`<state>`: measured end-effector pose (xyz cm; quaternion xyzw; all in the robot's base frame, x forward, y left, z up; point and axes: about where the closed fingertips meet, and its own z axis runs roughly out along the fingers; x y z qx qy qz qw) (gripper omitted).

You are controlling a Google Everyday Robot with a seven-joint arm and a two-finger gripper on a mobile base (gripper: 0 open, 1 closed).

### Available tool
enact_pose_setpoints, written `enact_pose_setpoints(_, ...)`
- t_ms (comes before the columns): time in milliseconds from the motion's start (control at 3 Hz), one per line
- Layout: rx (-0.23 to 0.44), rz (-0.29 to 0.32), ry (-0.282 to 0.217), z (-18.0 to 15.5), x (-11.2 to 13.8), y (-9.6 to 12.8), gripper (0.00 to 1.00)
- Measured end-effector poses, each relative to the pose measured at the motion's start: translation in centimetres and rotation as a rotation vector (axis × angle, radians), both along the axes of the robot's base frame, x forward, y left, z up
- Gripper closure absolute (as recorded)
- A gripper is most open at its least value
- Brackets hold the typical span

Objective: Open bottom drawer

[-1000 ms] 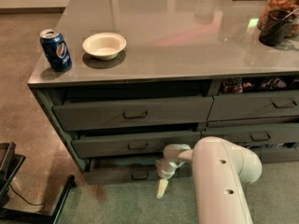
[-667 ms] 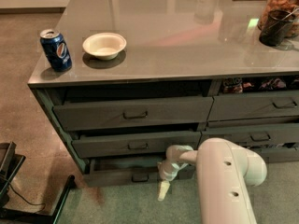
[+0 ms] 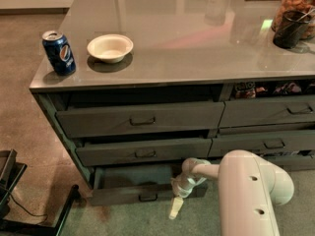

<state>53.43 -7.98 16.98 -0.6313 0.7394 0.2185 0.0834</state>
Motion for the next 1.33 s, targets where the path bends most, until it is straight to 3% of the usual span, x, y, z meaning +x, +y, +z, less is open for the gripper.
enact_pose_setpoints(333, 0.0, 0.0, 0.0, 0.1, 0.0, 0.0, 0.0)
enact_pose_setpoints(667, 0.044, -0.047, 0.063, -0.3, -3.5, 0.1, 0.0)
enact_pose_setpoints(1333, 0.059, -0.045, 0.041, -0.3, -3.4, 0.1, 0.0)
